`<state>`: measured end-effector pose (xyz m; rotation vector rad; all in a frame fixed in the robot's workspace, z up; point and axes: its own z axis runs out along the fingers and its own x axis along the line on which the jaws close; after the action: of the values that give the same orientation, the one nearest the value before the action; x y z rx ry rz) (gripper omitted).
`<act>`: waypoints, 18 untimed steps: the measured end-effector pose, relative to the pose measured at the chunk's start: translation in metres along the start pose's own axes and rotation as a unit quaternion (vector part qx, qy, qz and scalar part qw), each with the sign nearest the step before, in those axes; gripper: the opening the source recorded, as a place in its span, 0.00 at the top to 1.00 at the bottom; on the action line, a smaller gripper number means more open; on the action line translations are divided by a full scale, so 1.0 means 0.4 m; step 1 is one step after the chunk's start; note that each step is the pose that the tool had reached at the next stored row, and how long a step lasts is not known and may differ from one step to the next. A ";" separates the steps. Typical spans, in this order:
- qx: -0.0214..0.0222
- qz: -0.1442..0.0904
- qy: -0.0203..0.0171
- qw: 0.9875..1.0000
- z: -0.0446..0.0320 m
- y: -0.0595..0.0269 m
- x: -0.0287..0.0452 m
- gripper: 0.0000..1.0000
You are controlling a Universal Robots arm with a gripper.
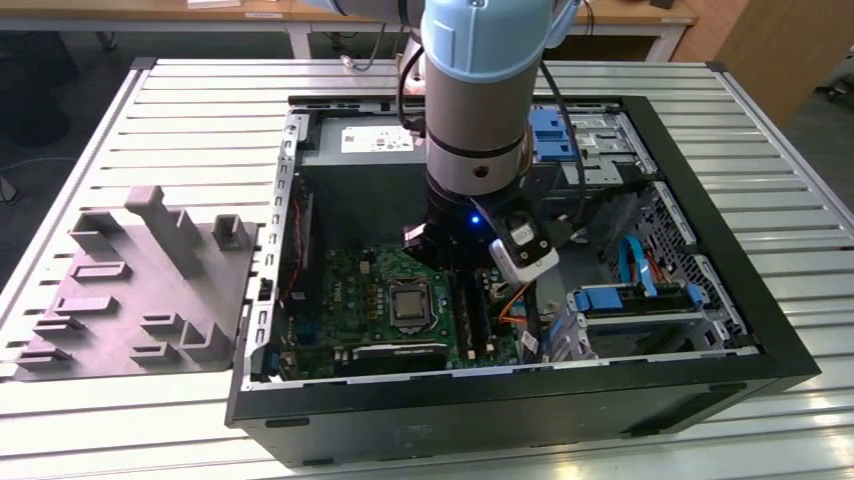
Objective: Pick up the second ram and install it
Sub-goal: 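Insert the second ram into the second slot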
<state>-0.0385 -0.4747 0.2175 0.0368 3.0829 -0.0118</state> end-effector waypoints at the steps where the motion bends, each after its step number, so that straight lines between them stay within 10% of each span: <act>1: 0.000 0.000 0.000 1.000 0.001 0.000 0.000 0.88; 18: -0.005 0.000 0.000 1.000 0.001 0.000 0.001 0.88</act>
<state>-0.0390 -0.4746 0.2169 0.0373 3.0820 0.0033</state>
